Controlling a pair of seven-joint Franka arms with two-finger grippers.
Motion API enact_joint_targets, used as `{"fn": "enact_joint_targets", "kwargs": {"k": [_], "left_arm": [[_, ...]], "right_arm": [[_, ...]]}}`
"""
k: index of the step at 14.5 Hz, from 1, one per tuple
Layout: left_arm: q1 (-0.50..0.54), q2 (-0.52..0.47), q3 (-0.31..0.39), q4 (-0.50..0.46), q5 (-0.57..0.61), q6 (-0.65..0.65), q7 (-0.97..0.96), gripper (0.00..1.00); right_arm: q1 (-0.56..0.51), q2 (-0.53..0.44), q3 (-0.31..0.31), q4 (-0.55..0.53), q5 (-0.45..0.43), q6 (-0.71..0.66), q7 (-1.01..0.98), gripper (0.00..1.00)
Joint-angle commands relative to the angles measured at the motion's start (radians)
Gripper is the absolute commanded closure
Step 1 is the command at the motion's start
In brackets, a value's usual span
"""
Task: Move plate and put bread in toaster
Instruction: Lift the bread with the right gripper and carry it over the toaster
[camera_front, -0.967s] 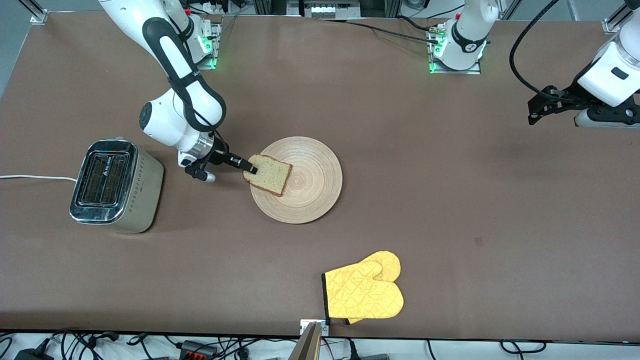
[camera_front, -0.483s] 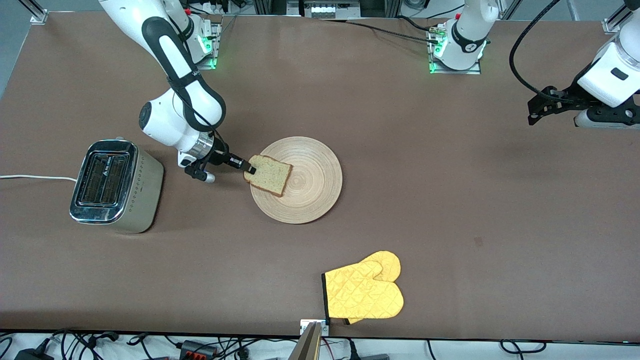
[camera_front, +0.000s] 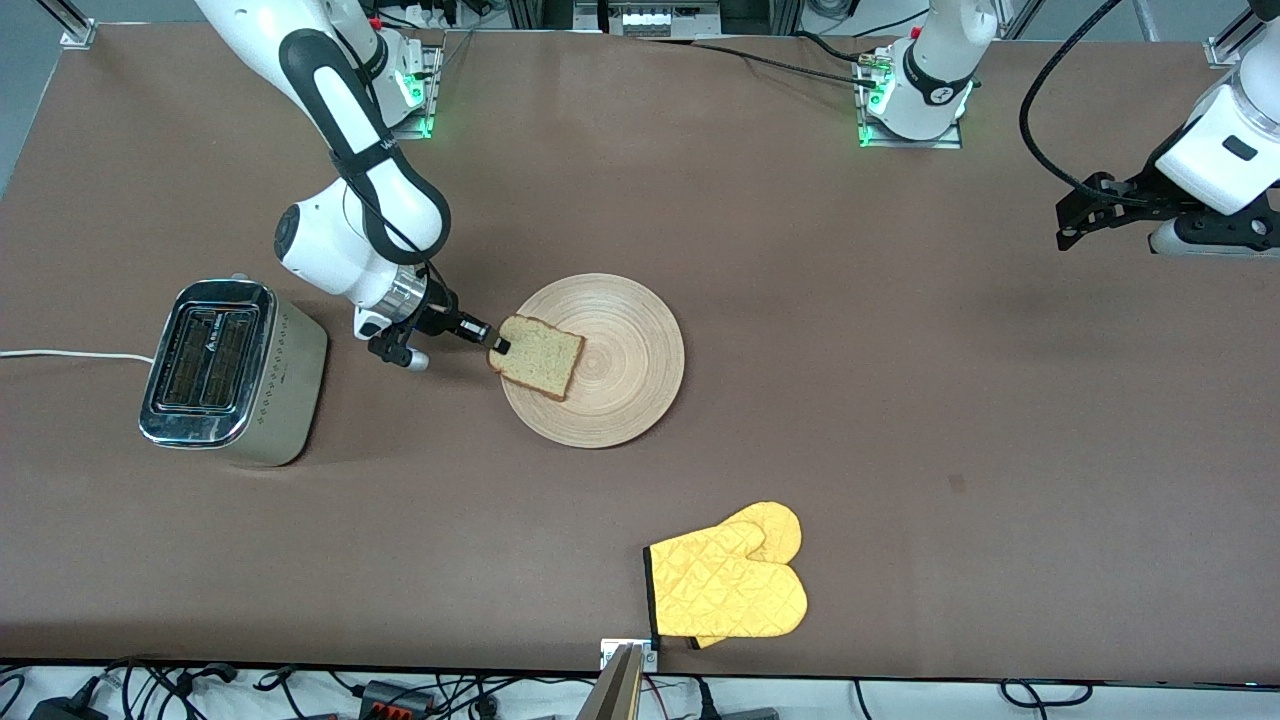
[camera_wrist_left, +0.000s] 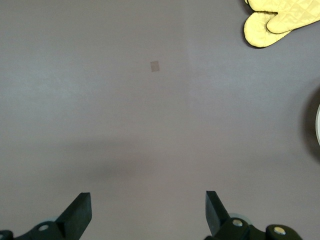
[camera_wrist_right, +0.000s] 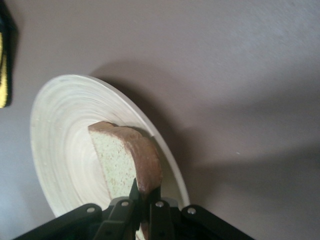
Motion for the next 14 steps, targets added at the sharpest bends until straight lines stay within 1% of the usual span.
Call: {"fn": "enact_joint_targets", "kwargs": {"k": [1, 3, 4, 5, 7, 9, 10, 12, 14], "left_arm": [[-0.002, 0.012, 0.001, 0.029, 0.019, -0.019, 0.011, 0.00], [-0.002, 0.012, 0.001, 0.029, 0.019, -0.019, 0.011, 0.00], [-0.002, 0.012, 0.001, 0.029, 0.019, -0.019, 0.011, 0.00], [-0.002, 0.012, 0.001, 0.029, 0.019, -0.019, 0.011, 0.00], [-0.002, 0.012, 0.001, 0.029, 0.019, -0.019, 0.011, 0.00], [-0.002, 0.012, 0.001, 0.029, 0.019, -0.019, 0.011, 0.00], [-0.002, 0.012, 0.001, 0.029, 0.019, -0.019, 0.011, 0.00], [-0.002, 0.012, 0.001, 0.029, 0.019, -0.021, 0.011, 0.00], [-0.002, 0.012, 0.001, 0.029, 0.019, -0.019, 0.011, 0.00]], "right_arm": [[0.005, -0.032, -0.007, 0.028, 0.014, 0.008, 0.010, 1.00], [0.001, -0.041, -0.012, 0.048, 0.002, 0.008, 0.010, 1.00], [-0.007, -0.041, -0.015, 0.066, -0.033, 0.005, 0.010, 1.00], [-0.015, -0.041, -0.027, 0.086, -0.085, -0.006, 0.011, 1.00], [-0.024, -0.038, -0.067, 0.143, -0.228, -0.104, 0.016, 1.00], [-0.027, -0.030, -0.133, 0.239, -0.389, -0.269, 0.109, 1.00], [-0.027, -0.027, -0.163, 0.305, -0.485, -0.366, 0.161, 1.00], [-0.027, -0.013, -0.205, 0.441, -0.642, -0.559, 0.241, 1.00], [-0.029, 0.002, -0.237, 0.579, -0.779, -0.764, 0.286, 1.00]]}}
